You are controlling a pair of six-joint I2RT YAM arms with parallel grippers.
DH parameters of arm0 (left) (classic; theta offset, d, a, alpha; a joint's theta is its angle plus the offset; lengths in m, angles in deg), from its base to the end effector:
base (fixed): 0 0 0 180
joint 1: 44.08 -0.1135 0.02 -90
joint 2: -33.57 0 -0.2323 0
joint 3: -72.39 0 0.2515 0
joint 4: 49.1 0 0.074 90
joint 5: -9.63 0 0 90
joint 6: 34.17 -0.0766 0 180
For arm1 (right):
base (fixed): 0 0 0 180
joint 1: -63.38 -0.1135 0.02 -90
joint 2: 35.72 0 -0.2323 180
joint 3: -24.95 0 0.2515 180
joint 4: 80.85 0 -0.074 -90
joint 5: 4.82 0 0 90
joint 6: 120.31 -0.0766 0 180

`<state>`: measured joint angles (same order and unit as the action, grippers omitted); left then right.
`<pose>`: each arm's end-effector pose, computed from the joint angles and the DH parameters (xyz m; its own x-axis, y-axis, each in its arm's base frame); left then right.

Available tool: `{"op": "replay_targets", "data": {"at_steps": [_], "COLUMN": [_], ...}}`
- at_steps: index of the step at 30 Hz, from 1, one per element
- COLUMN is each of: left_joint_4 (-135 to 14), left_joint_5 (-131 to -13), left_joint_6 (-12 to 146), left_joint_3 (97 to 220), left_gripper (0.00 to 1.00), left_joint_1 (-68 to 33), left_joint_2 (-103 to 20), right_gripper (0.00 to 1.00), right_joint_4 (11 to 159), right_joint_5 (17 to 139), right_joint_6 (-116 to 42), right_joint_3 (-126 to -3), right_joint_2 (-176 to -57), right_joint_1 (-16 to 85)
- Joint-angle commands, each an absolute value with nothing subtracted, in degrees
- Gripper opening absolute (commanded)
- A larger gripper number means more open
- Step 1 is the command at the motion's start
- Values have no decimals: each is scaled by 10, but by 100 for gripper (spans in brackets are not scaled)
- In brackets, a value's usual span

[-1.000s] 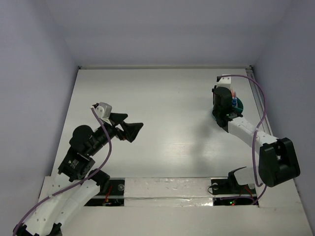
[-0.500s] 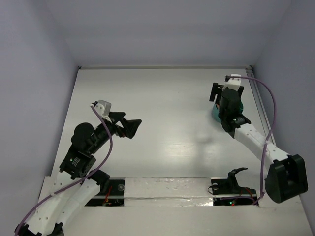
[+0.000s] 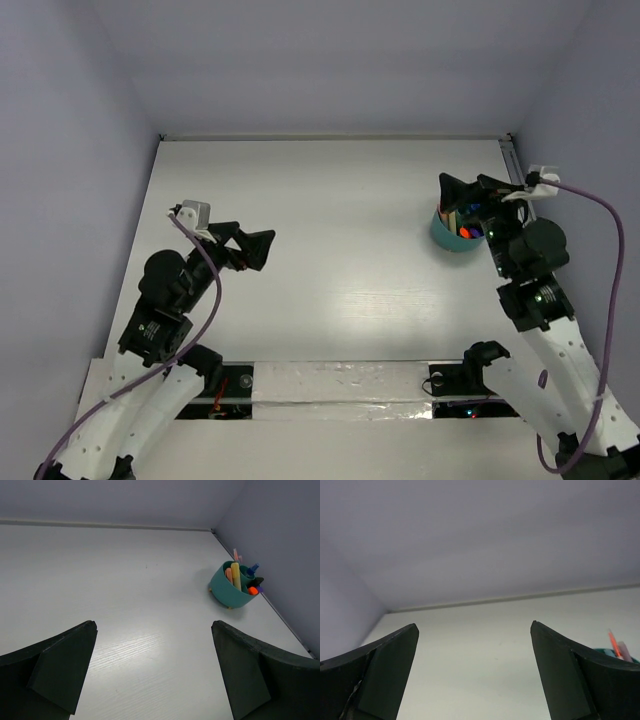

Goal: Sort the stationery into containers
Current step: Reset both arms

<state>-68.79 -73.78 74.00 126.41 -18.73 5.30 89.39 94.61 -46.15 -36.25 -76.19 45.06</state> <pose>0.1690 -0.0898 0.3486 -0.0741 -0.3077 -0.9486 0.5319 0.7925 -0.2986 0.2179 0.0589 0.3818 0.1308 0.3270 -0.9359 -0.2007 0.9332 0.2980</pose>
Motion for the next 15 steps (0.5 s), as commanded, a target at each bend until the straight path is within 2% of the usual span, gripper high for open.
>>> {"op": "replay_targets", "data": {"at_steps": [1,7,15], "left_joint_4": [-661,-667,-682], "left_joint_5": [-766,-794,-892], "left_joint_6": [753,756,739], "left_joint_3": [1307,1356,1384], "left_gripper": [99,99,99], "left_joint_1": [-190,-190,-190], "left_joint_2": [62,80,125], "right_gripper": [100,100,100], "right_joint_4": [855,818,766], "right_joint_5": [867,856,882], "right_joint_6": [-501,-513,-499], "right_joint_3": [-402,-410,-412], "right_joint_2": [-719,-636,-568], "right_joint_1": [455,455,455]}}
